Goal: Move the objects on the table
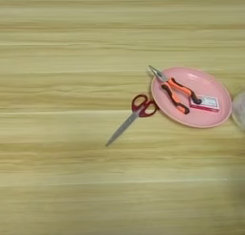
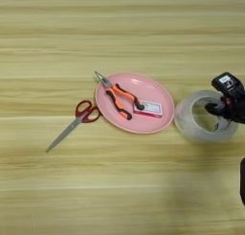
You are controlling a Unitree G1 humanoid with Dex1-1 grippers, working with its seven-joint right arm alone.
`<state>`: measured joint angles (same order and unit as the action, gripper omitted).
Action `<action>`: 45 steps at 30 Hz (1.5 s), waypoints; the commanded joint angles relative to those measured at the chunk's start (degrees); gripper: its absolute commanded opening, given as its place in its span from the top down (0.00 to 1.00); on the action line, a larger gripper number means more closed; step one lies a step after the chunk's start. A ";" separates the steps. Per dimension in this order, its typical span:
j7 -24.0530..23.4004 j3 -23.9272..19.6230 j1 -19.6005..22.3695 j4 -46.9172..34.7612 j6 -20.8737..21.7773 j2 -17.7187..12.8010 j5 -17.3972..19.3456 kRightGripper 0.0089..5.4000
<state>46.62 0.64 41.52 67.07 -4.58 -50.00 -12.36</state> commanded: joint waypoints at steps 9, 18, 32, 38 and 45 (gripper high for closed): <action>-1.96 -3.76 8.26 -11.34 -0.92 -6.12 2.55 0.30; -2.23 -9.01 4.06 -21.98 -4.49 -4.11 7.89 0.13; -22.71 -22.78 -18.17 -51.27 3.34 20.03 21.61 0.00; -26.80 -21.68 -24.82 -59.40 7.27 27.22 22.47 0.00; -28.87 -18.35 -33.13 -72.64 5.12 33.86 24.48 0.00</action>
<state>18.89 -18.74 8.09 0.40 0.34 -16.80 11.01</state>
